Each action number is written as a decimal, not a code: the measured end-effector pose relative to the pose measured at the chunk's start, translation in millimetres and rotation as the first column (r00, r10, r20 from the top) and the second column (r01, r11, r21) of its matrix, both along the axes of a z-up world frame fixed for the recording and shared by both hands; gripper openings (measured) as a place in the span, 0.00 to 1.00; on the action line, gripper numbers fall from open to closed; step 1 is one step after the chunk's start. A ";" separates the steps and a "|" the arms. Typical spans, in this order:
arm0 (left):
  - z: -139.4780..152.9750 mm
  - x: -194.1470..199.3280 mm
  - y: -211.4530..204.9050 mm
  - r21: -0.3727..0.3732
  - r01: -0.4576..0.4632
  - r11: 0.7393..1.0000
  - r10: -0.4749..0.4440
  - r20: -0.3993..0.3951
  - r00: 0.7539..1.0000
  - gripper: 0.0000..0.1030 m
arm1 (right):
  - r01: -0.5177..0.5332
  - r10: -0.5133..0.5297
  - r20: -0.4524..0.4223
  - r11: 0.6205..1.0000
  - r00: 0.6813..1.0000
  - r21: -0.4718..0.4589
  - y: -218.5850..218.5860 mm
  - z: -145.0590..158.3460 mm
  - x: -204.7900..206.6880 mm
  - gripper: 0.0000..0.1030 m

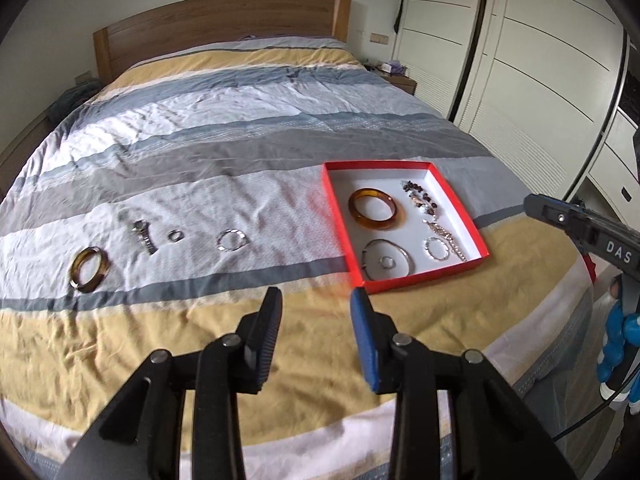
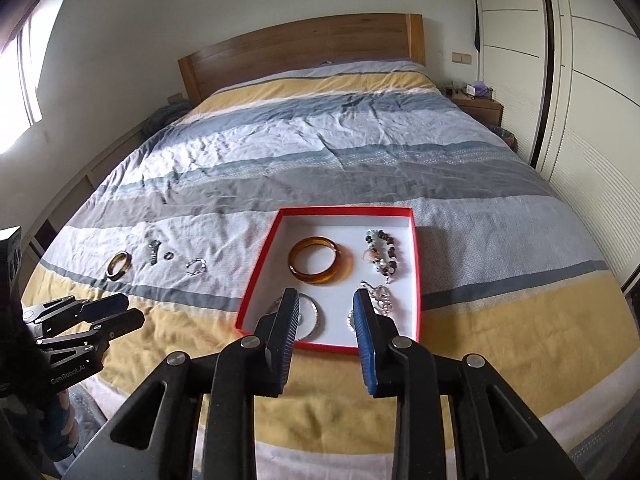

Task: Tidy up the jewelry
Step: 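Withdraw both tools from the box toward the remaining jewelry, then grasp the dark bangle with the left tool while the right tool grasps the silver ring, then carry the dark bangle and silver ring over the red box, then open both tools to drop the bangle and ring into the box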

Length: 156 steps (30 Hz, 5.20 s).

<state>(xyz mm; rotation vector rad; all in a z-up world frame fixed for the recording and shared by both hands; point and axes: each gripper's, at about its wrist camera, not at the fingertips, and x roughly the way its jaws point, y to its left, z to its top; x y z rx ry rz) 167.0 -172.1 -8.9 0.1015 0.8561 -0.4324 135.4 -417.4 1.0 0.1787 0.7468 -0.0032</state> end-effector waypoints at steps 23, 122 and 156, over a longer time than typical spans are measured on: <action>34.8 -93.2 241.5 -0.064 -0.411 0.910 0.414 0.057 0.908 0.33 | -0.169 0.169 0.108 0.986 0.980 -0.005 149.0 79.2 -74.1 0.31; -18.6 65.0 115.6 0.019 -0.223 0.975 0.223 0.004 0.975 0.09 | -0.177 0.182 0.056 0.980 0.982 -0.087 126.9 -23.2 75.7 0.20; -119.2 164.3 -164.1 0.129 0.078 0.989 -0.068 -0.076 0.995 0.09 | -0.023 0.020 -0.176 1.000 0.984 -0.017 -66.3 -139.8 161.4 0.20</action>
